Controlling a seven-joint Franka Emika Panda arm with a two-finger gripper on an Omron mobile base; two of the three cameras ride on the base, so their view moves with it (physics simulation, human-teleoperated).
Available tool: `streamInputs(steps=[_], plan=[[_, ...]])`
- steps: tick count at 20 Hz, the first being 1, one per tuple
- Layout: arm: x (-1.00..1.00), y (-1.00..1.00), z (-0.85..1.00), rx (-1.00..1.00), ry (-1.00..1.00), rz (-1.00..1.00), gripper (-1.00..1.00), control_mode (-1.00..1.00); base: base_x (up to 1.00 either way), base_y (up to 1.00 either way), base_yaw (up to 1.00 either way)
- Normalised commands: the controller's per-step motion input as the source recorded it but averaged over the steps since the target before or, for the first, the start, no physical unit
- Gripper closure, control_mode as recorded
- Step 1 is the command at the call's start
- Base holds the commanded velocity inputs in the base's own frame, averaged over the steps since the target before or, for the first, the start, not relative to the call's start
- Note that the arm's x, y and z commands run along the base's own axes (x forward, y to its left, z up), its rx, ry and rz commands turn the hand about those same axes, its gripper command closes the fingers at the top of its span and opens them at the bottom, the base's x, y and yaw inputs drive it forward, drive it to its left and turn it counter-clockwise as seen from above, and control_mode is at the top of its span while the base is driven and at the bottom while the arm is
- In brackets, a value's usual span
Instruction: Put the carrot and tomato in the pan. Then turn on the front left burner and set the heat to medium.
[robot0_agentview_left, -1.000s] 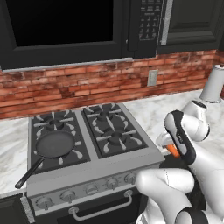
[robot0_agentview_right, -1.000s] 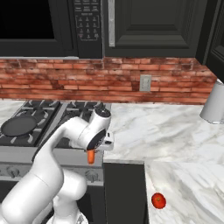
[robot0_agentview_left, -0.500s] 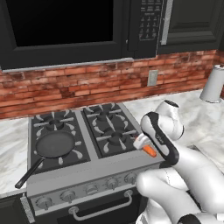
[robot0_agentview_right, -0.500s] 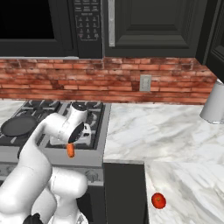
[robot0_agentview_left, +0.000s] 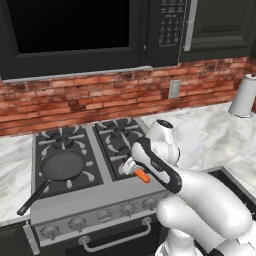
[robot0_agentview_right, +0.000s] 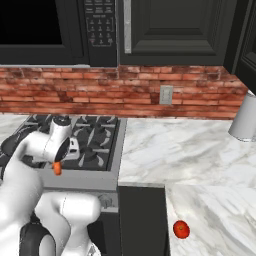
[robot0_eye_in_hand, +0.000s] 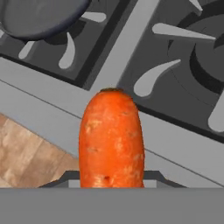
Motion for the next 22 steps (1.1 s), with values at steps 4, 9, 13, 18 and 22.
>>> streamInputs(steps=[4, 9, 13, 18, 22], plan=[[0.41, 0.67, 0.0, 0.0, 0.0, -0.07, 1.0, -1.0, 0.0, 0.0, 0.0], [0.32, 0.63, 0.1, 0.0, 0.0, -0.1, 1.0, -1.0, 0.0, 0.0, 0.0], [0.21, 0.69, 0.3, 0.0, 0.0, -0.08, 1.0, -1.0, 0.0, 0.0, 0.0], [0.16, 0.68, 0.38, 0.0, -0.03, -0.07, 1.0, -1.0, 0.0, 0.0, 0.0], [0.25, 0.49, 0.16, 0.0, -0.04, -0.02, 1.0, -1.0, 0.0, 0.0, 0.0]])
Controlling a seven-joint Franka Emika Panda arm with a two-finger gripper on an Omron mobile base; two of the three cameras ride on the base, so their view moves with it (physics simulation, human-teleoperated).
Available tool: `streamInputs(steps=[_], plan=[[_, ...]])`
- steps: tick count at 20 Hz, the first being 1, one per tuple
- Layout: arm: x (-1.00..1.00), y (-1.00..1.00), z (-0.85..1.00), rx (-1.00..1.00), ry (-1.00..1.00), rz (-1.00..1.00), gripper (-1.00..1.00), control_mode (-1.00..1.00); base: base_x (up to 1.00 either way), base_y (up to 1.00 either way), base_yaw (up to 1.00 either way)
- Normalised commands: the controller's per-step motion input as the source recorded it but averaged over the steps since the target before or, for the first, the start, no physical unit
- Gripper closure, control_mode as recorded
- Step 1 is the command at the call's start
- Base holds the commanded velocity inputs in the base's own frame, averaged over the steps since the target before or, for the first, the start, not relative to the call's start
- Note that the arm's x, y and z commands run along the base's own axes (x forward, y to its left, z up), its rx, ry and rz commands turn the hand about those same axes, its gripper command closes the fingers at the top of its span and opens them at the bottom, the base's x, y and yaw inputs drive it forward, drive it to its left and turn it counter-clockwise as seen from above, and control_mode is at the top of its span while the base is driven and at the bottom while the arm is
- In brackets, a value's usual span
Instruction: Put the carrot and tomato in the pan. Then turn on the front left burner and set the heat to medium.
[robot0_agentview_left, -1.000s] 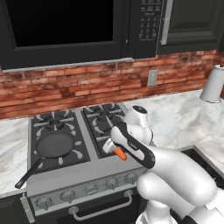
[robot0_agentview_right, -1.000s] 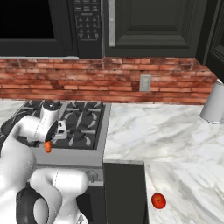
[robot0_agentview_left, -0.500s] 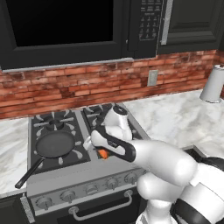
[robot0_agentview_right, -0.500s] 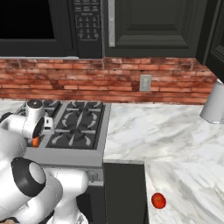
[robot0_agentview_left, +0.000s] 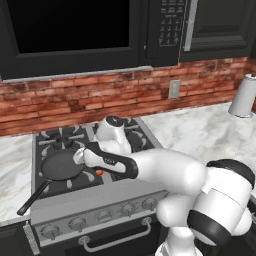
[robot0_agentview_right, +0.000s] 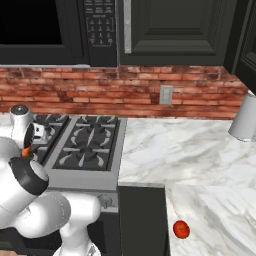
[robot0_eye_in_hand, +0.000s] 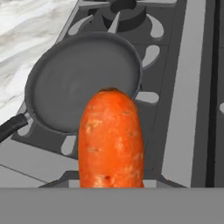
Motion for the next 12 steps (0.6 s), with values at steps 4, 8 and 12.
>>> streamInputs(steps=[4, 8, 12], plan=[[0.4, 0.29, 0.02, 0.0, -0.01, 0.0, 1.0, -1.0, 0.0, 0.0, 0.0], [0.34, 0.1, 0.0, 0.0, 0.0, 0.0, 1.0, -1.0, 0.0, 0.0, 0.0], [0.37, 0.13, 0.0, 0.0, 0.0, 0.0, 1.0, -1.0, 0.0, 0.0, 0.0]])
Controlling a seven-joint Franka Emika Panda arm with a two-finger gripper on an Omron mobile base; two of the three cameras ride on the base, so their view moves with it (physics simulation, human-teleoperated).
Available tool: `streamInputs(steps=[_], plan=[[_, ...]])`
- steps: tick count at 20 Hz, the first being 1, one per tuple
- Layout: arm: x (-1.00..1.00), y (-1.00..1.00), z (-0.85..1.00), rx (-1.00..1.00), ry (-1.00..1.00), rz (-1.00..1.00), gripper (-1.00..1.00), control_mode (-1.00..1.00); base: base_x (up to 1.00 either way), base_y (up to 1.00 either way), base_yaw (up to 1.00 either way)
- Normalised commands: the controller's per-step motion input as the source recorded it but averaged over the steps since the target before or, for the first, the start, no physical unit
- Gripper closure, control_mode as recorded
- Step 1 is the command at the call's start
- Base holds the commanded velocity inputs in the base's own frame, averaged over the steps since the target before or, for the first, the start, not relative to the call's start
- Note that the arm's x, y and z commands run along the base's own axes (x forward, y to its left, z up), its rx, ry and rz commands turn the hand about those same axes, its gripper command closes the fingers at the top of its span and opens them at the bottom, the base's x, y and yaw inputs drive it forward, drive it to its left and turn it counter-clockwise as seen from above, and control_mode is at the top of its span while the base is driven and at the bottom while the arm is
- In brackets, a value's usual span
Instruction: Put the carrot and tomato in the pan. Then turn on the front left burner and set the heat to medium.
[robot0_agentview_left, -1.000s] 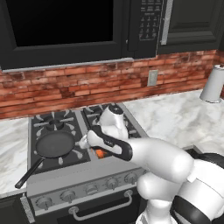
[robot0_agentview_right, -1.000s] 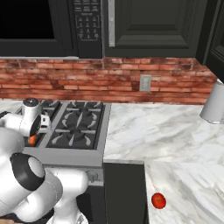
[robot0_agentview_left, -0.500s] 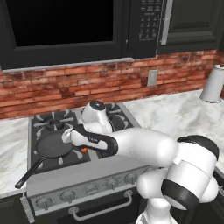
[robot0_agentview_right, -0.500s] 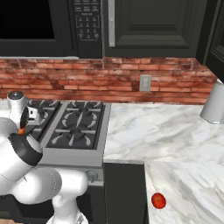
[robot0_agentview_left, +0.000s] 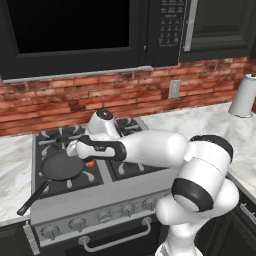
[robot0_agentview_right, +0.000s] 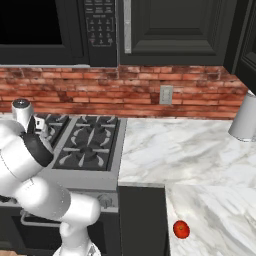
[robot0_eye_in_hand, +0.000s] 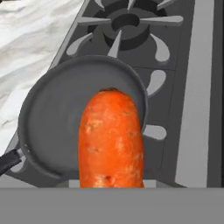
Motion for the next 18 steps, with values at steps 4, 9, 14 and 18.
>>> streamInputs(steps=[4, 9, 14, 18], plan=[[0.32, 0.31, -0.05, 0.0, 0.0, 0.0, 1.0, -1.0, 0.0, 0.0, 0.0], [0.31, 0.45, -0.01, 0.0, 0.0, 0.0, 1.0, -1.0, 0.0, 0.0, 0.0], [0.14, 0.34, -0.11, 0.0, 0.0, 0.0, 1.0, -1.0, 0.0, 0.0, 0.0], [0.07, 0.21, -0.22, -0.01, 0.0, 0.0, 1.0, -1.0, 0.0, 0.0, 0.0]])
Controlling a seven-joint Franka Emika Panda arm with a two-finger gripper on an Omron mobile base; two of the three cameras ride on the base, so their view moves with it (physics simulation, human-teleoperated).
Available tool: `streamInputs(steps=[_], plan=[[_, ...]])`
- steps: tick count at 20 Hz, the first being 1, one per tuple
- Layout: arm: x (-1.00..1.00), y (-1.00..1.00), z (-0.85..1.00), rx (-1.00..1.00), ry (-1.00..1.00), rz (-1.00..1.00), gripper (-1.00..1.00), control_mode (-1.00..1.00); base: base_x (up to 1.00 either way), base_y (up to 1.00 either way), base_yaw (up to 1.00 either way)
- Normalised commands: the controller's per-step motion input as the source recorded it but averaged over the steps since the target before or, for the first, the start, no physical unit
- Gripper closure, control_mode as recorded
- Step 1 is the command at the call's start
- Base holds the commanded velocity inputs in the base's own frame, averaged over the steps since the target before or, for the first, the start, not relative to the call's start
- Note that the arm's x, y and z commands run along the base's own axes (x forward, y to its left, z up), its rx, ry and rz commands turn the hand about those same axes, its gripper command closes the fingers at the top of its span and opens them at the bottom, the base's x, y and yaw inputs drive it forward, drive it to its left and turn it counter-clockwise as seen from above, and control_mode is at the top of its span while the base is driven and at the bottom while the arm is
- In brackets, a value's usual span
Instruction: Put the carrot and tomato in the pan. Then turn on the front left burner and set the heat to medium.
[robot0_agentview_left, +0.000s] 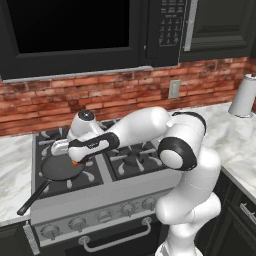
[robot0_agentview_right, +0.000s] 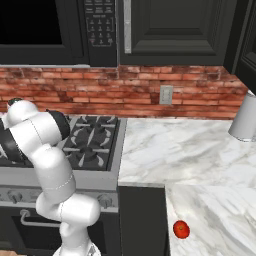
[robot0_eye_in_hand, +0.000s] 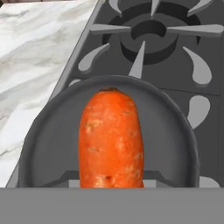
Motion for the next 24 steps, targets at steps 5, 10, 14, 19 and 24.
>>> streamInputs(steps=[5, 10, 14, 19, 24], plan=[[0.03, 0.12, -0.26, -0.02, 0.0, 0.0, 1.0, -1.0, 0.0, 0.0, 0.0], [0.02, 0.03, -0.24, -0.02, 0.0, -0.01, 1.0, -1.0, 0.0, 0.0, 0.0], [0.03, 0.0, -0.16, -0.02, 0.0, -0.01, 1.0, -1.0, 0.0, 0.0, 0.0], [0.07, 0.0, -0.03, 0.0, 0.0, 0.0, 1.0, -1.0, 0.0, 0.0, 0.0], [0.23, 0.0, -0.05, 0.0, 0.01, 0.0, 1.0, -1.0, 0.0, 0.0, 0.0]])
